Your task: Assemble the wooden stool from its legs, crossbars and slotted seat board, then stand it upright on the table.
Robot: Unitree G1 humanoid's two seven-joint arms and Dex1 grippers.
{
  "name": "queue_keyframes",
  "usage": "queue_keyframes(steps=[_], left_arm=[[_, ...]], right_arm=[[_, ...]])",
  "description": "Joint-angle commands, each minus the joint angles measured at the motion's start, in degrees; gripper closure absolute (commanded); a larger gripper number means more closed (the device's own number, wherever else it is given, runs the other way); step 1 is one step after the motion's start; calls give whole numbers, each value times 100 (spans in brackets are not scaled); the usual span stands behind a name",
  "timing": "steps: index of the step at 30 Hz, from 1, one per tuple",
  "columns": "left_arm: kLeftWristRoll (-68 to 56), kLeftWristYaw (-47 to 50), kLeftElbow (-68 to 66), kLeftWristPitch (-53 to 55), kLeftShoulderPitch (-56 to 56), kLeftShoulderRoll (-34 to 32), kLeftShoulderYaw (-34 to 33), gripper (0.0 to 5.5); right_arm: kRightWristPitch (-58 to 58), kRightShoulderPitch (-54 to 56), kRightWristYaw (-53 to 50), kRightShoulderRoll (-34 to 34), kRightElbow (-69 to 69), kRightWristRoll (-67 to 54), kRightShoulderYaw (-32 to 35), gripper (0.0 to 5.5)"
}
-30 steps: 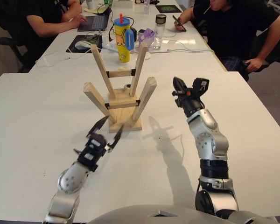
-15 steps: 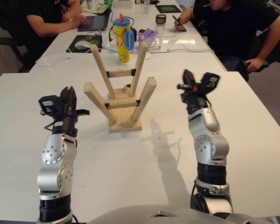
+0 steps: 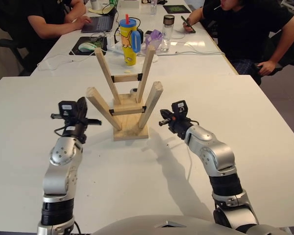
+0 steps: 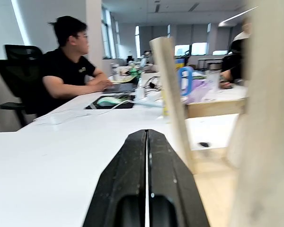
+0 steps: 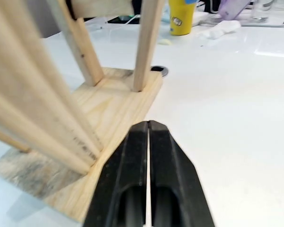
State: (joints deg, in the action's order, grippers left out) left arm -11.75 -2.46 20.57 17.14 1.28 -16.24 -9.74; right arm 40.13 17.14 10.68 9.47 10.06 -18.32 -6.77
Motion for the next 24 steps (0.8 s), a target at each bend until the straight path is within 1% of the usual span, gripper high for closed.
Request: queue_keyframes(steps=[1,2,4,5,7,10,14,18,21,22,24], left_arm=[[-399,-1220,-758,232,445,-635,-208,548],[-581,-1759,-907,407,464,-818,-43,548],[-672,-2982,-1077,582,529,-1478,428,548],[-806,-3431,-1157,801,445,-1694,553,548],[-977,-4014,-1248,1109,222,-1970,697,548],[-1116,-4534,-1343,1507,-100,-2196,904,548],[-798,-4724,-1713,1674,-426,-2318,1299,548],[-306,-4686,-2224,1479,-751,-2266,1712,548],[-8,-4419,-2741,1244,-1052,-2058,1830,548],[45,-4348,-2890,1169,-1161,-1975,1836,548],[152,-4240,-3134,1015,-1380,-1811,1879,548]], right_arm=[[-908,607,453,-69,-695,-7,292,550],[-1138,741,616,-51,-901,-52,374,550],[-1660,1133,1205,61,-1488,-155,497,550],[-1923,1295,1563,126,-1787,-217,552,550],[-2259,1552,2322,245,-2302,-308,538,550],[-2708,1898,3520,369,-2961,-383,390,550],[-2827,2047,4794,308,-3056,-546,95,550],[-2672,1891,5358,154,-2706,-607,-265,550],[-2483,1726,5225,-129,-2393,-495,-588,550],[-2458,1647,5063,-247,-2333,-404,-689,550],[-2419,1429,4414,-491,-2303,-66,-864,550]])
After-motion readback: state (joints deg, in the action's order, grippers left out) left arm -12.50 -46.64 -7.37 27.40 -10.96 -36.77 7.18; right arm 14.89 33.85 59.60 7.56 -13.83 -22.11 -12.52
